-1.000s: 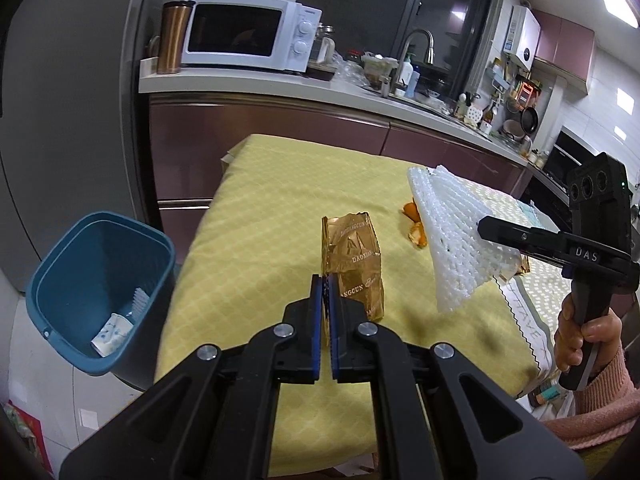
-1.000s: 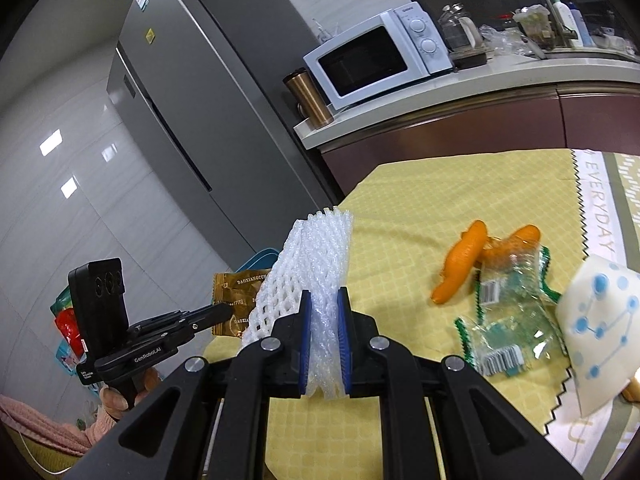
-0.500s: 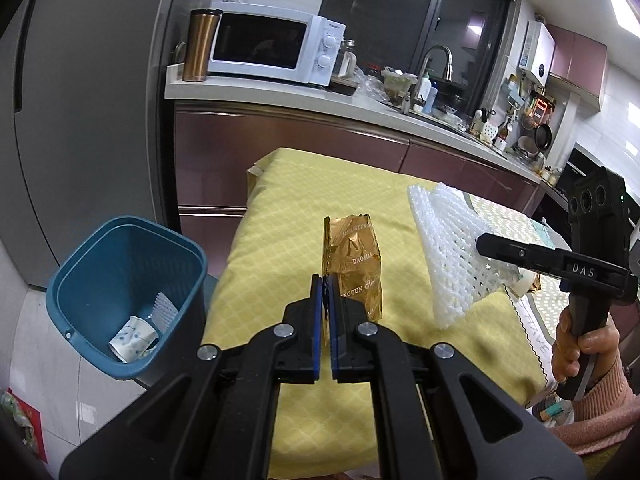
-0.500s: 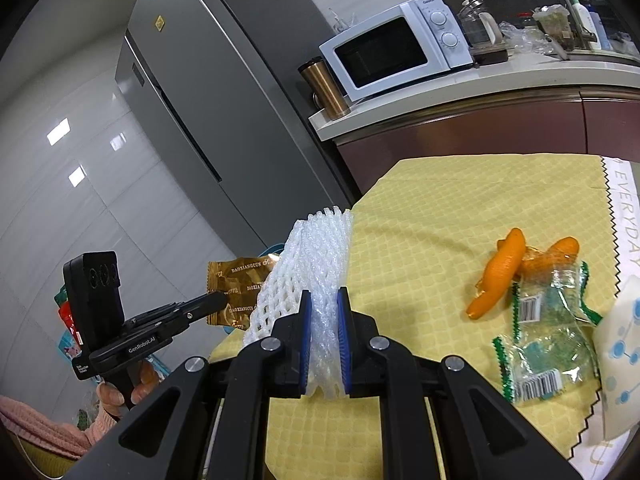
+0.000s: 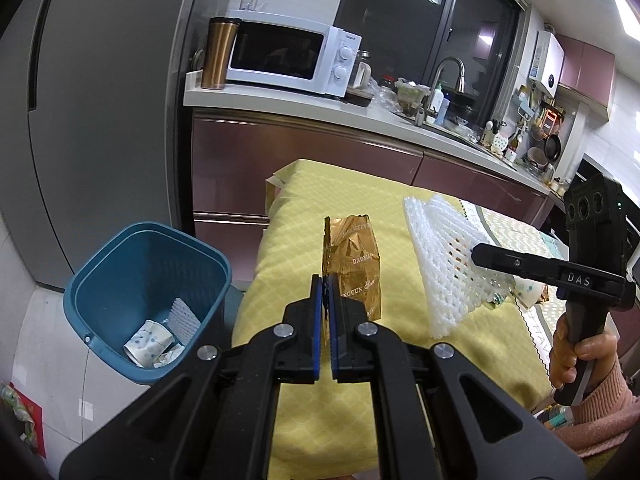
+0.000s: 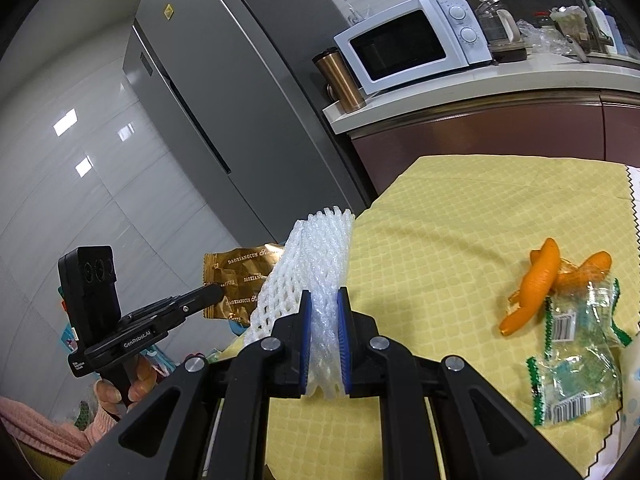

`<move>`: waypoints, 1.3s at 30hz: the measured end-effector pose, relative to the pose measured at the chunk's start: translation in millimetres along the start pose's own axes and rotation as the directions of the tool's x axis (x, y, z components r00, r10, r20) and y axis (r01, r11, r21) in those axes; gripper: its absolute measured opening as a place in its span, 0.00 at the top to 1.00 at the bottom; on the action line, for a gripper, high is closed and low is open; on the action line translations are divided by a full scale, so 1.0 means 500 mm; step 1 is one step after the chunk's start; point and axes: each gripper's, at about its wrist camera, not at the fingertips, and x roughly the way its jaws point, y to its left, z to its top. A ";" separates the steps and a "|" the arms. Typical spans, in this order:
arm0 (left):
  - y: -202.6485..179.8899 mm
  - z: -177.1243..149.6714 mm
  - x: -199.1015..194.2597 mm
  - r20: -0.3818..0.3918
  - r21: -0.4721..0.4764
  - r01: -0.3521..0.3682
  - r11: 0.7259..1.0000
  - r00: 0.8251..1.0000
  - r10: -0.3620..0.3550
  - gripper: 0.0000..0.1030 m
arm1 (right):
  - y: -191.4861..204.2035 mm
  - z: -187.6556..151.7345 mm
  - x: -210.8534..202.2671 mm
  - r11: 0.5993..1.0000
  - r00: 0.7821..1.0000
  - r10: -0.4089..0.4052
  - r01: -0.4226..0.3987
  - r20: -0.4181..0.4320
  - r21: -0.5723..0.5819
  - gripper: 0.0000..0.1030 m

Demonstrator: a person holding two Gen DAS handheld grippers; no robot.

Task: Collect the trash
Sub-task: 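Lift the wrapper in left tool while right tool lifts foam net toward bin, then carry gold wrapper in left tool while right tool carries foam net over bin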

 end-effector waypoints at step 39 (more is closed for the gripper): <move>0.169 0.010 -0.039 0.044 -0.146 -0.170 0.975 0.983 0.178 0.97 | 0.074 0.051 0.164 0.992 0.985 0.122 -0.125 -0.120 -0.016 0.89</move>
